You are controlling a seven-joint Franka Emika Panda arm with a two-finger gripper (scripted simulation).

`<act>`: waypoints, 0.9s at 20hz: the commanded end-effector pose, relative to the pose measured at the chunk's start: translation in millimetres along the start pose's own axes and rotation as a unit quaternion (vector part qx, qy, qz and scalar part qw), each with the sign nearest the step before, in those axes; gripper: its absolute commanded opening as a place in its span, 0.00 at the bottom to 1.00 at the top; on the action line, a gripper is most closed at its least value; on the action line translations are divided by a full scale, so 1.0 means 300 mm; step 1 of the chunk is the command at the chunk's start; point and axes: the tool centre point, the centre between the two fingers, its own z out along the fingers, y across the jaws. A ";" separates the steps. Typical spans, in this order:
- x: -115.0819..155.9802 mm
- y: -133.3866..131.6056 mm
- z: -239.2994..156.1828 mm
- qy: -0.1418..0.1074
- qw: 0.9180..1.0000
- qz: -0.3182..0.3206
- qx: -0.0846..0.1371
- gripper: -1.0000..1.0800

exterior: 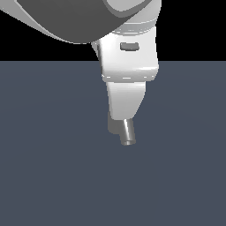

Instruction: Turn on the faucet by rotating a designated handle.

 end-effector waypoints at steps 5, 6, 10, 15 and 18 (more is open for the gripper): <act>0.073 0.012 0.000 0.005 1.000 0.008 -0.001 0.00; 0.081 0.014 0.001 0.006 1.000 0.008 -0.001 0.00; 0.114 0.019 0.000 0.006 1.000 0.009 -0.002 0.00; 0.156 0.027 0.000 0.006 1.000 0.010 -0.002 0.00; 0.184 0.032 0.000 0.007 1.000 0.010 -0.003 0.00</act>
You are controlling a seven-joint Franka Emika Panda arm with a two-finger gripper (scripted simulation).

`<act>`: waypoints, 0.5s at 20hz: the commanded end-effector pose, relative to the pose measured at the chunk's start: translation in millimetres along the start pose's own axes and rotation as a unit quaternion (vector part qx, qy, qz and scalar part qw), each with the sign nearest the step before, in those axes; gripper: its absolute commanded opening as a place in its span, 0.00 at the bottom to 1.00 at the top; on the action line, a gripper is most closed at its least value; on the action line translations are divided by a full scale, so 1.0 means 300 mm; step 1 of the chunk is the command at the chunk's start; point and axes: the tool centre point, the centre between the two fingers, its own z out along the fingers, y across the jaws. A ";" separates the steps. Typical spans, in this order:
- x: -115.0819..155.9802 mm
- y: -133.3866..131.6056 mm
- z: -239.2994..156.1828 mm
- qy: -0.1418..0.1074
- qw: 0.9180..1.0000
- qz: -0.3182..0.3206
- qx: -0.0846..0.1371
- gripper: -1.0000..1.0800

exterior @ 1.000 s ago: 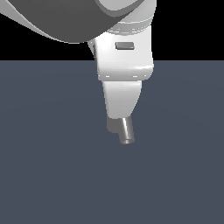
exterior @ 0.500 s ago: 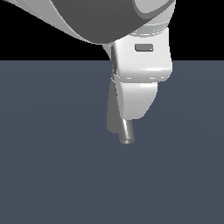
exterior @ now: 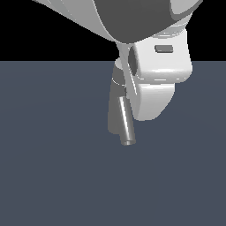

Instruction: Turn on the faucet by rotating a designated handle.

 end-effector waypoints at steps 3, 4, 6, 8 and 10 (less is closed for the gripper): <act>0.086 0.023 0.000 0.010 1.000 0.015 -0.003 0.00; 0.086 0.023 0.000 0.010 1.000 0.015 -0.003 0.00; 0.043 -0.005 0.000 0.000 1.000 0.001 0.000 0.00; 0.068 -0.018 -0.001 0.001 1.000 0.002 0.000 0.00; 0.093 -0.032 -0.001 0.002 1.000 0.004 -0.001 0.00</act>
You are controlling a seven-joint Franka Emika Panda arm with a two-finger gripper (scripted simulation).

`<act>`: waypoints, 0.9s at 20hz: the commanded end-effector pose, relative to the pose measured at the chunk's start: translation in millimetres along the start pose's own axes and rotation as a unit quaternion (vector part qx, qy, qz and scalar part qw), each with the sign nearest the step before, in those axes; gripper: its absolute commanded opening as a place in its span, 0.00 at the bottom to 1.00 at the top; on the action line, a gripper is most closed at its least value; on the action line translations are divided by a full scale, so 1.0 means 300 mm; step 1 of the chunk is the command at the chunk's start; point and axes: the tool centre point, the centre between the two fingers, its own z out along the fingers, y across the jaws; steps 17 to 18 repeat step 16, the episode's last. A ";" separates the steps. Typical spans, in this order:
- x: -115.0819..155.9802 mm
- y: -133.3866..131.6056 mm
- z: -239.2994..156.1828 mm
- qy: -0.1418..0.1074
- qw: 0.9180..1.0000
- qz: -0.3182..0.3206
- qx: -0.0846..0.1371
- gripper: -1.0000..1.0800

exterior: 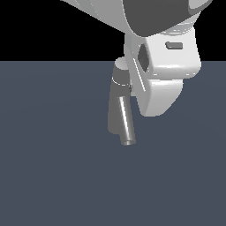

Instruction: Turn on the faucet by rotating a designated handle.

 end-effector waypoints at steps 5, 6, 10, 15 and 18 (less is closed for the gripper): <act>0.113 -0.043 -0.004 0.010 1.000 0.014 0.000 0.00; 0.126 -0.050 -0.004 0.011 1.000 0.015 0.000 0.00; 0.175 -0.075 -0.005 0.013 1.000 0.018 -0.001 0.00; 0.234 -0.106 -0.006 0.015 1.000 0.021 -0.002 0.00; 0.234 -0.106 -0.006 0.015 1.000 0.021 -0.002 0.00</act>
